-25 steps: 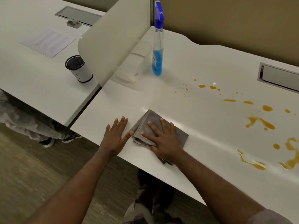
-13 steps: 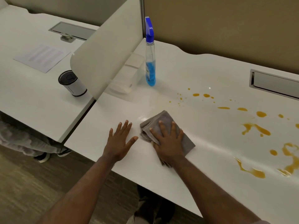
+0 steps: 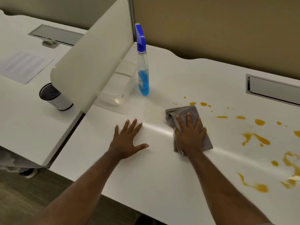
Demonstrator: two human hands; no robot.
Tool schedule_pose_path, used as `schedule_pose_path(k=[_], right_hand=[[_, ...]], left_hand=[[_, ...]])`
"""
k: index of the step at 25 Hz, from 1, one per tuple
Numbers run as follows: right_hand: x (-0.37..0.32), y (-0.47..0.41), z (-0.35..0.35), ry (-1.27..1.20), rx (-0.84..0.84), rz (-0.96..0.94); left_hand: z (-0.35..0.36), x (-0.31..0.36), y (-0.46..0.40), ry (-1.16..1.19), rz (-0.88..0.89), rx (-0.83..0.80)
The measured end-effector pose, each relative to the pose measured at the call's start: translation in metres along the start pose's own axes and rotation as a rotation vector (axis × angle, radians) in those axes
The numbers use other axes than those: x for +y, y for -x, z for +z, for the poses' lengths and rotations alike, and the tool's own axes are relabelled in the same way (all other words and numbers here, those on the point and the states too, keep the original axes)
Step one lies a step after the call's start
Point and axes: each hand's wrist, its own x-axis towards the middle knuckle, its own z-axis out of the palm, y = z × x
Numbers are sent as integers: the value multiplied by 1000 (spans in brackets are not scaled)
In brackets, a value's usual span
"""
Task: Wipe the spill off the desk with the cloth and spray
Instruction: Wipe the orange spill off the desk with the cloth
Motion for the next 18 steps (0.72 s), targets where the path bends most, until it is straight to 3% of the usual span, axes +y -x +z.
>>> schedule_pose_path(k=[2,7,10,13,15,18], right_hand=[[-7,8,6,7,44,28],[-45,-35,7,49,-44,-192],[-18,-69,-7,10,-23,-54],[6,-49,-6,-1,83,138],[-11,-27,3,40,89,78],[-47,-42,14,22,-13,-156]], left_hand=[[3,3,-10,-20,22,-37],[8,3,-18,-30,13,-57],[5,3,-18,-14,2,-60],[6,2,-18,9,6,-41],[7,1,-18,15,9,-30],[9,0,-18,14,23,-21]])
